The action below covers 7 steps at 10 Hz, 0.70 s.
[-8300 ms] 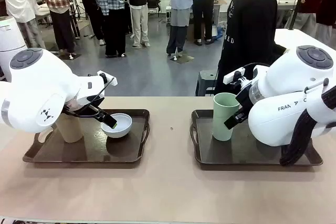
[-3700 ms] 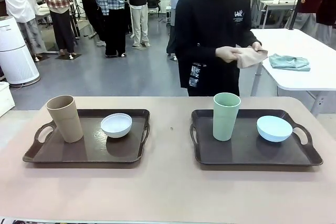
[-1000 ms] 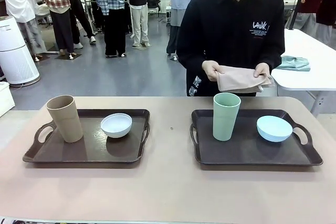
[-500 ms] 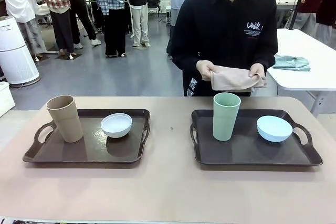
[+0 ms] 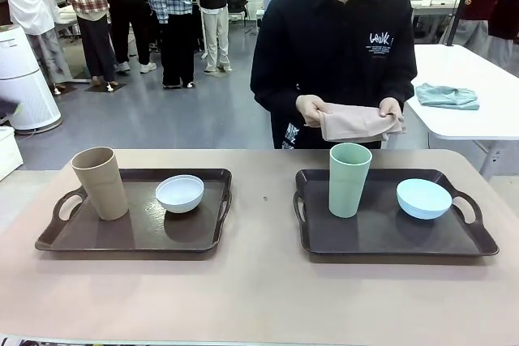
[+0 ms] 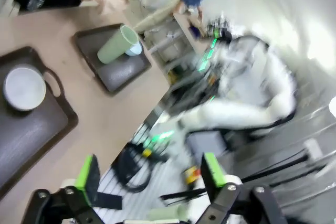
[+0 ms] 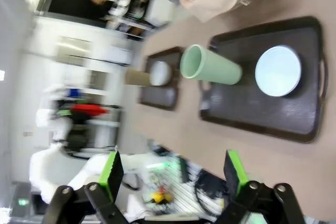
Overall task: Set up a tray with a mat and arrange the tableware.
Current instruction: Pick up the Picnic Bowl and Reusable plastic cup from the Handle tray in front of the human's position and hold them in the air.
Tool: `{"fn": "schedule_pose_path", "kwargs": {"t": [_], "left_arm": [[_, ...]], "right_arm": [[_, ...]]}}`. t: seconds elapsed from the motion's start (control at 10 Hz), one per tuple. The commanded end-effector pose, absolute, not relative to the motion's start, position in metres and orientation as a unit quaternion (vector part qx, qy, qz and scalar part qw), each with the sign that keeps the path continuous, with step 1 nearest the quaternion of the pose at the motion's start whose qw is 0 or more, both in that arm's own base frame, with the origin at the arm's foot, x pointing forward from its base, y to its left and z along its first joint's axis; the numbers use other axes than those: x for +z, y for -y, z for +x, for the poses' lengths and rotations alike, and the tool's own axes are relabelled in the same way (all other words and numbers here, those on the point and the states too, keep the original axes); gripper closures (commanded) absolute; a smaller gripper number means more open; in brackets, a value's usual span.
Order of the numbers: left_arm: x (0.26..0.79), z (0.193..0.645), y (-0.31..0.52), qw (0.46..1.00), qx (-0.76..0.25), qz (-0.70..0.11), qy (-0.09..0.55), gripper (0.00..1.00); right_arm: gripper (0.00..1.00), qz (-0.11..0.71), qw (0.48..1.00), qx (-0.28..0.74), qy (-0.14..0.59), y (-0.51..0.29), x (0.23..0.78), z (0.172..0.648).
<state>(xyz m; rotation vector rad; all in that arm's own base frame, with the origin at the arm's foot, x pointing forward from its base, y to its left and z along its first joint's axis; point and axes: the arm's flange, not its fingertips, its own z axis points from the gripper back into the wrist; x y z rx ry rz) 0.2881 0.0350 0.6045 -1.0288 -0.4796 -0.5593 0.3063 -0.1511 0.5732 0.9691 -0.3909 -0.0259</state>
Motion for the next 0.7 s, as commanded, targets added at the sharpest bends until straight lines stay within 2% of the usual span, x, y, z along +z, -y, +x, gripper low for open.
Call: {"fn": "schedule_pose_path", "kwargs": {"t": [0.0,0.2,0.4,0.5,0.6], "left_arm": [[0.642,0.318,0.031,0.794,-0.434,-0.289,0.313,0.0],[0.653,0.338,0.109,0.766,-0.553,-0.13,0.3,0.0],[0.614,0.354,0.19,0.705,-0.632,0.065,0.315,0.0],[0.663,0.32,0.148,0.784,-0.515,-0.253,0.239,0.0],[0.663,0.32,0.148,0.784,-0.515,-0.253,0.239,0.0]], "right_arm": [[0.0,0.283,0.948,-0.043,0.141,0.114,0.587,0.326],[0.0,0.179,0.975,-0.055,0.121,0.083,0.591,0.358],[0.0,0.061,0.988,-0.088,0.108,0.065,0.559,0.401],[0.0,0.161,0.972,-0.044,0.165,0.072,0.596,0.359],[0.0,0.161,0.972,-0.044,0.165,0.072,0.596,0.359]]}}
